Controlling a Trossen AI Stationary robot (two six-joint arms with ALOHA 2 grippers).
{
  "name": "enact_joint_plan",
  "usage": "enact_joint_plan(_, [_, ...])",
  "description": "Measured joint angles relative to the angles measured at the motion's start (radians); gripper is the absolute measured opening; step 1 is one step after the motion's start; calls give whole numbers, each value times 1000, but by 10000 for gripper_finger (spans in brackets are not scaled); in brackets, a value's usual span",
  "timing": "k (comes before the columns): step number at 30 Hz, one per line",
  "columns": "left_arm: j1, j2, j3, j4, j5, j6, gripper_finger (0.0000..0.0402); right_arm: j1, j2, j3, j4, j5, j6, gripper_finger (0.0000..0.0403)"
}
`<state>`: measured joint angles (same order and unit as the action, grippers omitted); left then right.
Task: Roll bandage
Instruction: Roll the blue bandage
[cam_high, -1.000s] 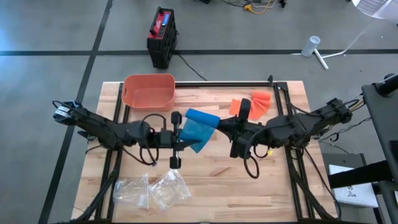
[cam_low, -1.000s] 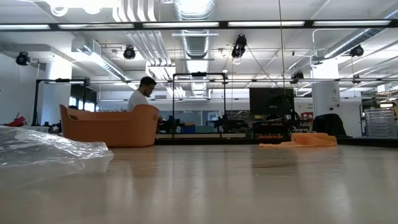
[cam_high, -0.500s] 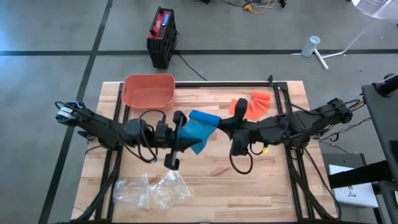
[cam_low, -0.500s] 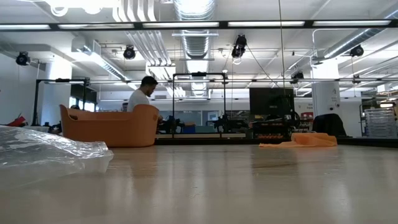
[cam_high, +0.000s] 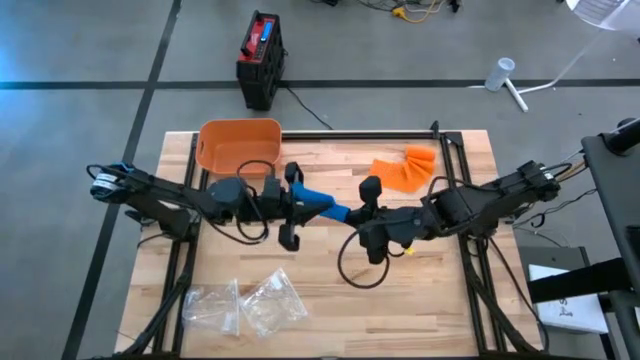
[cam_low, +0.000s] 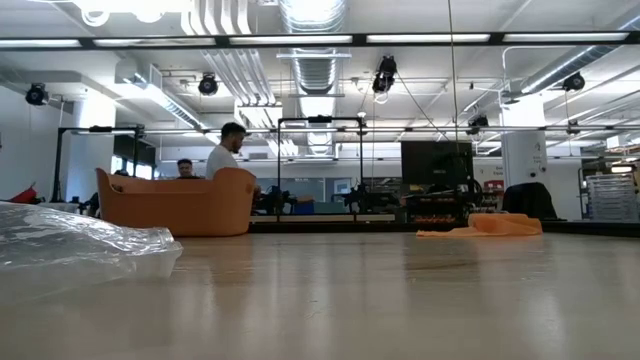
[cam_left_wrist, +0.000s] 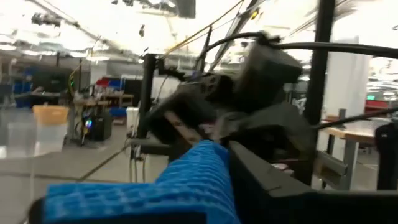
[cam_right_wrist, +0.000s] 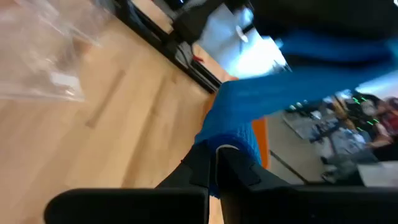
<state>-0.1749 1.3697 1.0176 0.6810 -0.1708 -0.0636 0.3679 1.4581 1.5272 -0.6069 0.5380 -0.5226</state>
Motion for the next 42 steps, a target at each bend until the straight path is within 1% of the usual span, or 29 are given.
enact_joint_plan(5, [28, -3, 0, -2, 20, -2, 115, 6, -8, 3, 4, -95, 47, 3])
enact_joint_plan(9, [44, -23, 0, -67, 21, -1, 164, 15, -14, 3, -1, -146, 76, 3])
enact_joint_plan(14, [58, -66, 0, -146, 21, 23, 215, 30, -32, 5, 6, -210, 87, 3])
enact_joint_plan(16, [66, -89, 0, -196, 22, 50, 232, 33, -33, 5, 5, -245, 106, 3])
enact_joint_plan(19, [70, -133, 0, -263, 21, 166, 254, 33, -43, 5, 11, -314, 134, 3])
enact_joint_plan(22, [71, -161, 0, -293, 24, 256, 265, 34, -45, 5, 34, -369, 139, 3])
enact_joint_plan(24, [71, -162, 0, -299, 43, 264, 268, 35, -43, 4, 56, -412, 139, 3])
enact_joint_plan(27, [72, -158, 0, -318, 79, 264, 267, 35, -43, 4, 96, -508, 138, 3])
enact_joint_plan(32, [78, -122, 1, -352, 68, 247, 273, 37, -42, 4, 155, -585, 141, 3])
enact_joint_plan(37, [78, -76, 1, -395, 77, 237, 292, 38, -42, 4, 179, -581, 155, 3])
enact_joint_plan(40, [77, -71, 1, -445, 105, 242, 303, 37, -42, 9, 177, -571, 162, 3])
enact_joint_plan(42, [77, -81, 1, -487, 105, 247, 309, 37, -45, 17, 177, -570, 173, 3])
